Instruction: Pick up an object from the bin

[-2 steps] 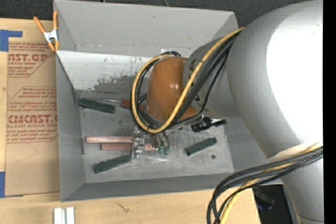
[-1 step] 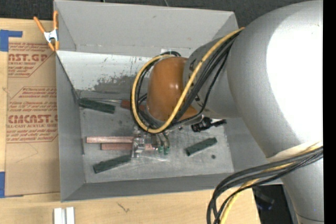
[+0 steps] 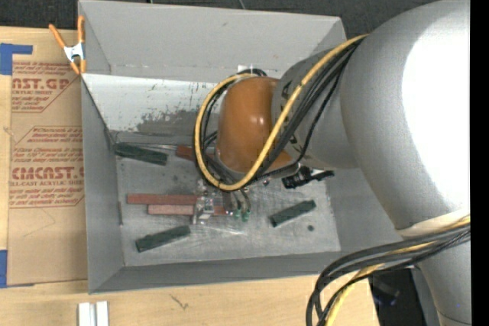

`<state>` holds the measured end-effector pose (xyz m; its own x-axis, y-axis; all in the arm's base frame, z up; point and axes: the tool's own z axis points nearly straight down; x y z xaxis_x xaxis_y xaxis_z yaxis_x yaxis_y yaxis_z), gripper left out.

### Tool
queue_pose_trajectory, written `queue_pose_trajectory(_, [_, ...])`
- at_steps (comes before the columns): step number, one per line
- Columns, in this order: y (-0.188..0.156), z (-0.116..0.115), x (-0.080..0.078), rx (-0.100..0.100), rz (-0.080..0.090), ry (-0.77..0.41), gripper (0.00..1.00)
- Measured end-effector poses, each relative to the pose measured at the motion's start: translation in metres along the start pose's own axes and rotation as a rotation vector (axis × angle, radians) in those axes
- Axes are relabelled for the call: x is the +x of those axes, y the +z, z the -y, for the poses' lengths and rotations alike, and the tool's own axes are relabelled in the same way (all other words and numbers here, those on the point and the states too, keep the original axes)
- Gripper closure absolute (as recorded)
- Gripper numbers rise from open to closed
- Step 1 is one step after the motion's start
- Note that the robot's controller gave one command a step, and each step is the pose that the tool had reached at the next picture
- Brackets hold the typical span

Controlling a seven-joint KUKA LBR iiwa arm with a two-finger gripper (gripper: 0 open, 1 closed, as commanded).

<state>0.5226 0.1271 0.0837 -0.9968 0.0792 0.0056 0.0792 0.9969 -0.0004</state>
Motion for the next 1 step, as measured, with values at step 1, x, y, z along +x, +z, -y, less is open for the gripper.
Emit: queue_pose_trajectory(1, [-0.0155, -0.0007, -0.0014, -0.002, 0.007, 0.000, 1.00])
